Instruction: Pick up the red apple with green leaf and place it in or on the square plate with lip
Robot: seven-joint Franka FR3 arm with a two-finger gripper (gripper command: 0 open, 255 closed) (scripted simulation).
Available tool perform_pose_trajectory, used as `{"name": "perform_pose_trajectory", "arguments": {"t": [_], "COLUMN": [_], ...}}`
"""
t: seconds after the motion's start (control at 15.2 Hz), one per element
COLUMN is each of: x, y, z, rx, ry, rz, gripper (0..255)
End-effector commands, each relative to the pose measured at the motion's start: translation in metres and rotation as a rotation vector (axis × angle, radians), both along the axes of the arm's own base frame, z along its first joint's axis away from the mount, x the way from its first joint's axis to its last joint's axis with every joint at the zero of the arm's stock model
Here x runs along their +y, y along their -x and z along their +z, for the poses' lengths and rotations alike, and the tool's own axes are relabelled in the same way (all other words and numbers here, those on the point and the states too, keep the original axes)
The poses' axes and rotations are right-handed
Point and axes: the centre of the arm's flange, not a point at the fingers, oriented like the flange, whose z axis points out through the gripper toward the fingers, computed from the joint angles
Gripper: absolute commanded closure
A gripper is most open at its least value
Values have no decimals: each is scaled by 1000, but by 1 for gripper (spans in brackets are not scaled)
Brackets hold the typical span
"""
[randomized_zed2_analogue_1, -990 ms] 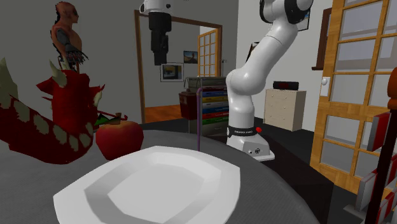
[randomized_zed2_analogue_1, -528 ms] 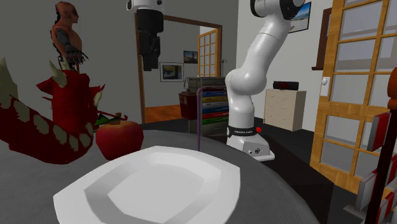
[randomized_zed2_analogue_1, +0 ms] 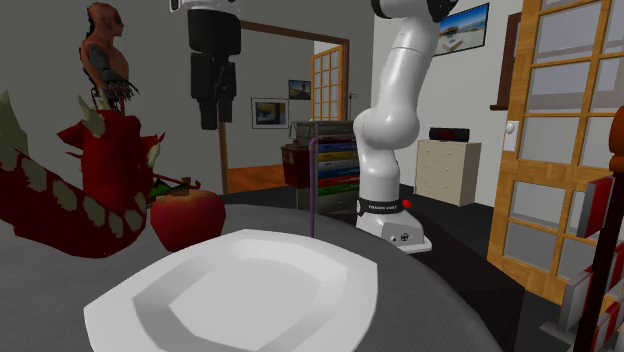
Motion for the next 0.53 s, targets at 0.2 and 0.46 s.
{"name": "perform_pose_trajectory", "arguments": {"t": [0.2, 0.46], "x": [65, 115], "y": [-7, -12], "z": [-17, -29], "rx": [-5, -8], "ry": [-4, -6], "rz": [19, 34], "gripper": [0, 0]}}
